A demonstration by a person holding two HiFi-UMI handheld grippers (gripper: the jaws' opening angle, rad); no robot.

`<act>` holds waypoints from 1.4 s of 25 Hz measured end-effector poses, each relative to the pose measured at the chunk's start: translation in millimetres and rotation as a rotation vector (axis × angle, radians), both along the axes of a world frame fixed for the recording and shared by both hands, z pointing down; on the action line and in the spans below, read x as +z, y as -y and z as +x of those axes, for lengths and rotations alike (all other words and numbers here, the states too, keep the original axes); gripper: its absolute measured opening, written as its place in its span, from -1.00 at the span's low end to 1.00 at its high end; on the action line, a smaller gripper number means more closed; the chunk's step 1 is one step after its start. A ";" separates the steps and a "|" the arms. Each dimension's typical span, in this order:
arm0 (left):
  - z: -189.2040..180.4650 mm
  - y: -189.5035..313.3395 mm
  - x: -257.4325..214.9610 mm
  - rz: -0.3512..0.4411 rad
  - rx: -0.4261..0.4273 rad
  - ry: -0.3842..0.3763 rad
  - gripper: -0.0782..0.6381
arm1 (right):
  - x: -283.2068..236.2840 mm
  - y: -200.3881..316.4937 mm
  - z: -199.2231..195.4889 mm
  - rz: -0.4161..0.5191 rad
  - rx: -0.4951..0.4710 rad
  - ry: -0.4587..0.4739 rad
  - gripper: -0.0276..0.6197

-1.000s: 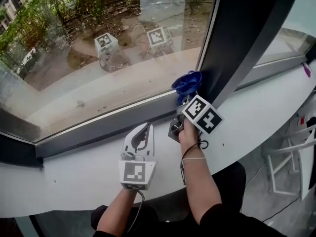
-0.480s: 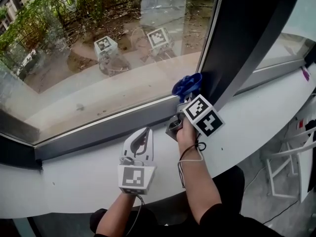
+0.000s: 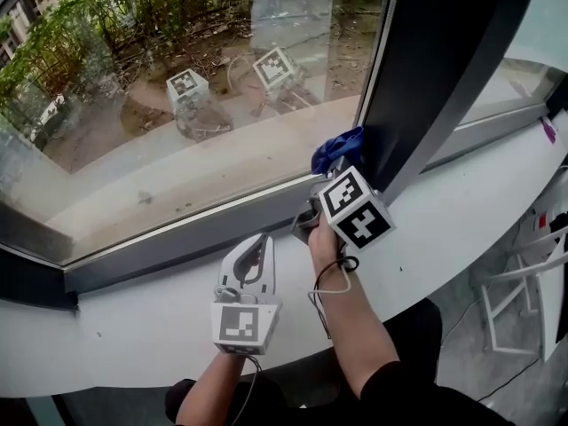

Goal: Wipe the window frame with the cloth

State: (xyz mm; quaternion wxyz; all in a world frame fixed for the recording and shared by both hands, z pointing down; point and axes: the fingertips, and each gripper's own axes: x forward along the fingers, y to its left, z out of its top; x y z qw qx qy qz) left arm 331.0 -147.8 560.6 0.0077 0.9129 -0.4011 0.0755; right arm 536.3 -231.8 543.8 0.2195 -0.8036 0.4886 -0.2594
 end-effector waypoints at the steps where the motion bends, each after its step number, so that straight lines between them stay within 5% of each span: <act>1: -0.7 -0.3 -0.1 0.002 0.000 0.000 -0.77 | -4.1 0.4 -0.6 0.002 0.007 -0.029 -0.85; 8: -1.6 0.5 -1.6 0.004 0.003 -0.004 -0.77 | -27.5 1.8 -5.0 -0.017 0.036 -0.268 -0.85; 17: -2.4 0.8 -1.0 -0.009 -0.002 -0.011 -0.77 | -36.9 3.9 -5.8 -0.026 0.098 -0.361 -0.85; 26: -1.3 2.6 -4.7 -0.003 0.001 -0.016 -0.77 | -68.1 2.3 -6.8 0.002 0.168 -0.565 -0.85; 35: -2.0 3.6 -10.4 0.008 0.001 -0.036 -0.77 | -78.4 3.8 -8.6 0.009 0.164 -0.630 -0.85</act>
